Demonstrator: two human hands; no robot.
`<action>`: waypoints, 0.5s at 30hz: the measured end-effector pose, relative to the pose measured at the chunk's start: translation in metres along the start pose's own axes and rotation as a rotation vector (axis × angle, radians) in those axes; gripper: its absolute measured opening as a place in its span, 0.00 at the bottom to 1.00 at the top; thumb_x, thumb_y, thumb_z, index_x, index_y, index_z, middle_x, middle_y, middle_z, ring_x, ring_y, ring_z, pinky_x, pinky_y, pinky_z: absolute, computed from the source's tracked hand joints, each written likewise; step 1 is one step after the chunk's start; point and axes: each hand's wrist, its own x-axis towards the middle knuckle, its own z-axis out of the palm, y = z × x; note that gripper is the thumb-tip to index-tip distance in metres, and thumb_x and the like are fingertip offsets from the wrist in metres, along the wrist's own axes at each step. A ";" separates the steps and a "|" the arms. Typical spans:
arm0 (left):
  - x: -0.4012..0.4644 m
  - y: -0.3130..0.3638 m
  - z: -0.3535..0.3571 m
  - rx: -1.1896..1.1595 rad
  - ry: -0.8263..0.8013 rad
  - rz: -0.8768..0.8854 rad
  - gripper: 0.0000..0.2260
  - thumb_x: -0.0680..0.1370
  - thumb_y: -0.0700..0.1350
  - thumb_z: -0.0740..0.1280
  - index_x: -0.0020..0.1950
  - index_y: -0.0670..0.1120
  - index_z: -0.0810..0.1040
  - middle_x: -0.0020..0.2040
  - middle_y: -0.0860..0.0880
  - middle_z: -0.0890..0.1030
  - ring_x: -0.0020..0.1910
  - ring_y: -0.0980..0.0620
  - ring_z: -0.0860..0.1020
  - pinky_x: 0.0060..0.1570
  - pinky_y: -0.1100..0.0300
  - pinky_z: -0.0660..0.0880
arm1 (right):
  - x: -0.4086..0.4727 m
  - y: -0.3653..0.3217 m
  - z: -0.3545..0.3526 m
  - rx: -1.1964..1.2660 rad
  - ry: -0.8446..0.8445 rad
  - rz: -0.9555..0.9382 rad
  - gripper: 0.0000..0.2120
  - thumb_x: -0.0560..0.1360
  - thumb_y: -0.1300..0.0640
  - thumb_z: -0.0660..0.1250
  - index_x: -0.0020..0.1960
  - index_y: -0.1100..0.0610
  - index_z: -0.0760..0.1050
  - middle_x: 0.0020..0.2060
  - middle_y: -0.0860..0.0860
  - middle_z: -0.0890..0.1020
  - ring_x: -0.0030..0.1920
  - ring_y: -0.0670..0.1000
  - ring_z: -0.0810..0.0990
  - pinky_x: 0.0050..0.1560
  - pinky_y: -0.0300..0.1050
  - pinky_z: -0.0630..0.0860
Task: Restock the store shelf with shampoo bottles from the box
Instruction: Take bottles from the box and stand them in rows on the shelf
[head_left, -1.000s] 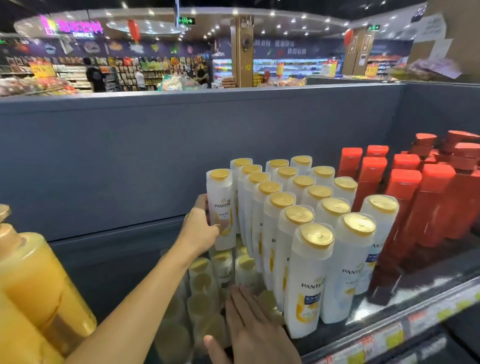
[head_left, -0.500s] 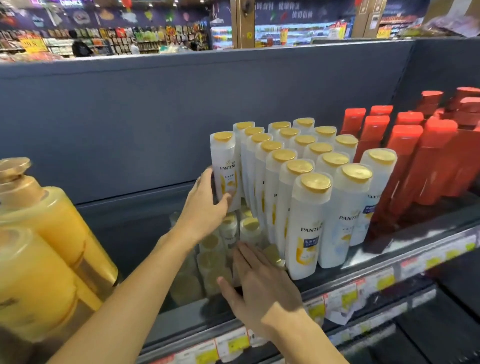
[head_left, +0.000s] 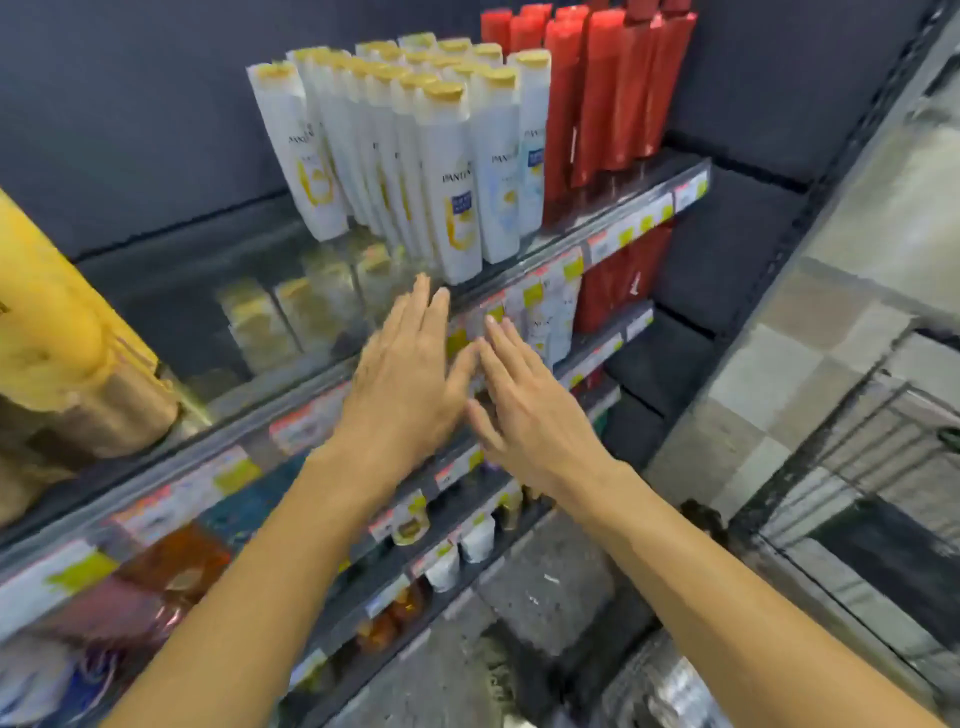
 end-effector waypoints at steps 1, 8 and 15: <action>-0.012 0.010 0.013 0.008 -0.042 0.042 0.29 0.82 0.56 0.54 0.79 0.46 0.51 0.80 0.48 0.47 0.78 0.51 0.47 0.76 0.49 0.52 | -0.022 0.005 0.002 -0.013 -0.022 0.042 0.37 0.78 0.40 0.41 0.77 0.65 0.55 0.77 0.59 0.53 0.78 0.56 0.50 0.77 0.49 0.51; -0.091 0.081 0.108 0.059 -0.335 0.212 0.30 0.82 0.57 0.50 0.79 0.43 0.50 0.80 0.44 0.48 0.78 0.47 0.48 0.74 0.45 0.55 | -0.175 0.050 0.000 -0.060 -0.146 0.394 0.34 0.82 0.42 0.50 0.78 0.63 0.49 0.78 0.57 0.48 0.78 0.54 0.46 0.77 0.48 0.48; -0.141 0.160 0.207 0.102 -0.636 0.327 0.30 0.82 0.59 0.48 0.78 0.42 0.52 0.79 0.44 0.53 0.78 0.46 0.51 0.73 0.43 0.56 | -0.322 0.109 0.010 0.036 -0.352 0.823 0.34 0.82 0.41 0.49 0.79 0.61 0.48 0.79 0.55 0.49 0.78 0.53 0.47 0.76 0.46 0.48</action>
